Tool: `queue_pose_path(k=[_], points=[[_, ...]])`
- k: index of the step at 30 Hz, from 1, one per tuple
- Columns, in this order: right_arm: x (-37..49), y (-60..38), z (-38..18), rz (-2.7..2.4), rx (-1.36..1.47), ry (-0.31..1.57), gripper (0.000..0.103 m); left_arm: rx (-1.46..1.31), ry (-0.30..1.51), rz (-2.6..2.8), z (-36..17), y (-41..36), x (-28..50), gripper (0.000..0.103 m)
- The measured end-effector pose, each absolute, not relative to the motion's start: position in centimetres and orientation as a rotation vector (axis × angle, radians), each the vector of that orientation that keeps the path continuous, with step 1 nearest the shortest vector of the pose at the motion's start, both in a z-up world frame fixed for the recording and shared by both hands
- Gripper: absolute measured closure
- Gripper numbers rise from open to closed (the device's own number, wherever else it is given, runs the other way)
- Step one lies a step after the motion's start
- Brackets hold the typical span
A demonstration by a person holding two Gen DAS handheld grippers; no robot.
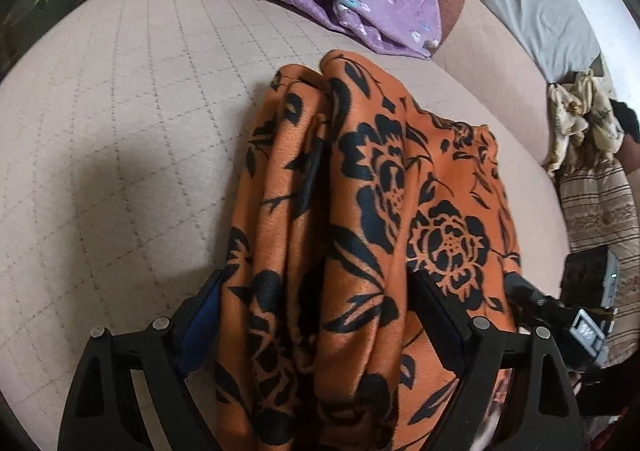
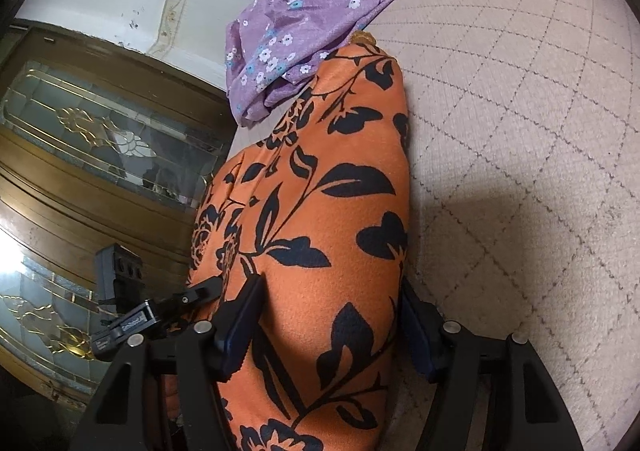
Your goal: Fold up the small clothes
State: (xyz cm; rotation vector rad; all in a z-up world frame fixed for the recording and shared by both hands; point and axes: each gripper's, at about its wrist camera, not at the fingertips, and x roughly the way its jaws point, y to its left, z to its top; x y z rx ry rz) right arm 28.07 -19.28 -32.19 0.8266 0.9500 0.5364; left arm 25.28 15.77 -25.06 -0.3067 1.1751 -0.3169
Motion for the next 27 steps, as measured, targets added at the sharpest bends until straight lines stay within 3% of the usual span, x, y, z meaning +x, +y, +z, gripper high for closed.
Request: queue_pose_path(k=[2, 3, 9, 14, 27], points=[[28.1, -19.0, -32.1, 0.528, 0.816, 0.943, 0.034, -0.330, 1.163, -0.342, -25.0, 15.7, 25.3, 0.023], [28.2, -18.9, -32.1, 0.528, 0.814, 0.939, 0.034, -0.348, 1.157, -0.365, -25.1, 15.0, 25.4, 0.039], [27.6, -18.5, -31.2, 0.519, 0.759, 0.887, 0.049, -0.328, 1.092, -0.364, -23.8, 14.5, 25.1, 0.061], [26.9, -18.8, -29.7, 0.508, 0.713, 0.843, 0.056, -0.317, 1.052, -0.368, -22.3, 14.1, 24.4, 0.065], [21.9, -28.1, -26.1, 0.338, 0.701, 0.721, 0.057, -0.243, 0.989, -0.548, -19.0, 2.1, 23.4, 0.067]])
